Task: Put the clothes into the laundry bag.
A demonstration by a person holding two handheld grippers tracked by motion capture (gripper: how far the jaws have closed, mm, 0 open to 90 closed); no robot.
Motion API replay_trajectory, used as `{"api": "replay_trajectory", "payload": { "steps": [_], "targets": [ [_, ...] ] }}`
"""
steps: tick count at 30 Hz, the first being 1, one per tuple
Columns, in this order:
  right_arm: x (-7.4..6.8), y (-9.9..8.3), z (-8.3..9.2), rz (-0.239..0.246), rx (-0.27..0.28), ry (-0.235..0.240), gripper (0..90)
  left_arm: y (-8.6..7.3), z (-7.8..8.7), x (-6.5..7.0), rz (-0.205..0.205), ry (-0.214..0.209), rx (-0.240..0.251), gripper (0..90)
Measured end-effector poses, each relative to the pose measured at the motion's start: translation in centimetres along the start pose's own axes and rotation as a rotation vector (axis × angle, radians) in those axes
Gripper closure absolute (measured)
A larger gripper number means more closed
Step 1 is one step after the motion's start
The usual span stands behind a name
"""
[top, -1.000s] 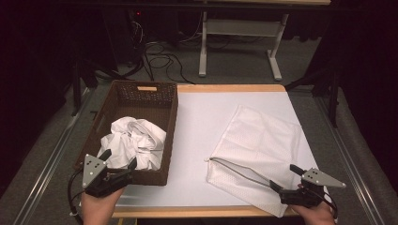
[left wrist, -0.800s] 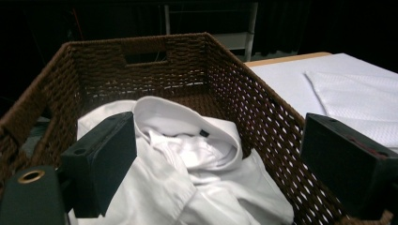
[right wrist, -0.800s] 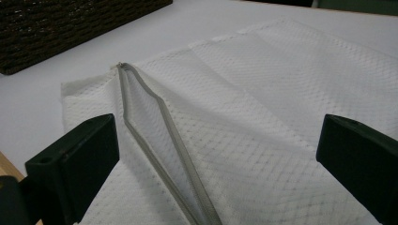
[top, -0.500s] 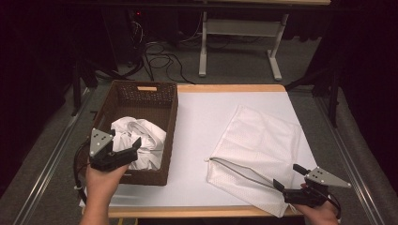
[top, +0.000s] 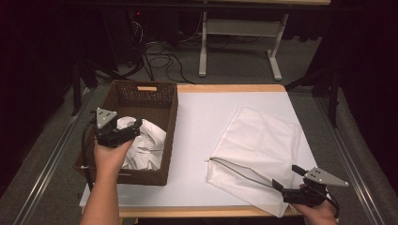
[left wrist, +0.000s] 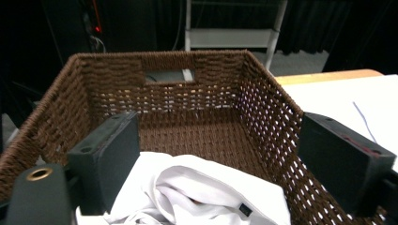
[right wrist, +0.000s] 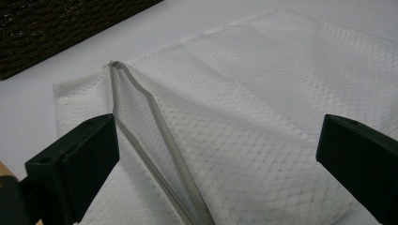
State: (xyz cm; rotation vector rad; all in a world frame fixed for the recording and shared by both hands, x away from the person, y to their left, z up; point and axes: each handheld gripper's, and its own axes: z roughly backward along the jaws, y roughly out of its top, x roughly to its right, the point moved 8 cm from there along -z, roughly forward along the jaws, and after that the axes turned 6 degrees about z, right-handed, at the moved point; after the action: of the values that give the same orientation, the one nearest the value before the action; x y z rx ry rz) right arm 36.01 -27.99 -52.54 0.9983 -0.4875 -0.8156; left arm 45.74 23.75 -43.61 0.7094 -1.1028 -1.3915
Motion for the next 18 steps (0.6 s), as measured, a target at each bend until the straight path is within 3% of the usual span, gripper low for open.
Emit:
{"api": "replay_trajectory", "payload": {
  "steps": [2,3,6,8,14,15,16,17,18],
  "targets": [
    [0.0,0.0,0.0,-0.003,-0.001,-0.003,0.6,-0.1,-0.1,-0.2,0.007,-0.003,-0.002,13.2],
    [0.0,-0.1,0.1,-0.002,-0.001,-0.005,0.6,-1.1,-0.7,-0.3,0.056,-0.038,-0.048,10.1],
    [0.0,0.0,0.1,0.0,-0.001,-0.006,0.6,-1.7,-1.2,0.0,0.011,-0.037,-0.114,5.5],
    [-0.1,-0.1,0.1,0.002,-0.002,-0.005,0.6,-1.9,-1.4,0.0,0.009,-0.027,-0.133,5.2],
    [-0.1,0.0,0.2,0.007,-0.001,-0.002,0.6,-2.2,-1.6,0.1,-0.024,-0.002,-0.153,5.7],
    [-0.1,-0.1,0.1,0.014,-0.002,0.0,0.6,-2.4,-1.8,0.2,-0.038,-0.003,-0.182,6.4],
    [-0.2,-0.2,0.0,0.011,-0.006,0.003,0.6,-2.8,-2.4,0.0,-0.046,0.003,-0.262,3.8],
    [-0.2,-0.2,0.0,0.011,-0.006,0.003,0.6,-2.8,-2.4,0.0,-0.046,0.003,-0.262,3.5],
    [-0.2,-0.3,-0.1,0.014,-0.013,0.004,0.6,-2.9,-2.5,-0.3,-0.046,0.011,-0.299,3.9]
  ]
}}
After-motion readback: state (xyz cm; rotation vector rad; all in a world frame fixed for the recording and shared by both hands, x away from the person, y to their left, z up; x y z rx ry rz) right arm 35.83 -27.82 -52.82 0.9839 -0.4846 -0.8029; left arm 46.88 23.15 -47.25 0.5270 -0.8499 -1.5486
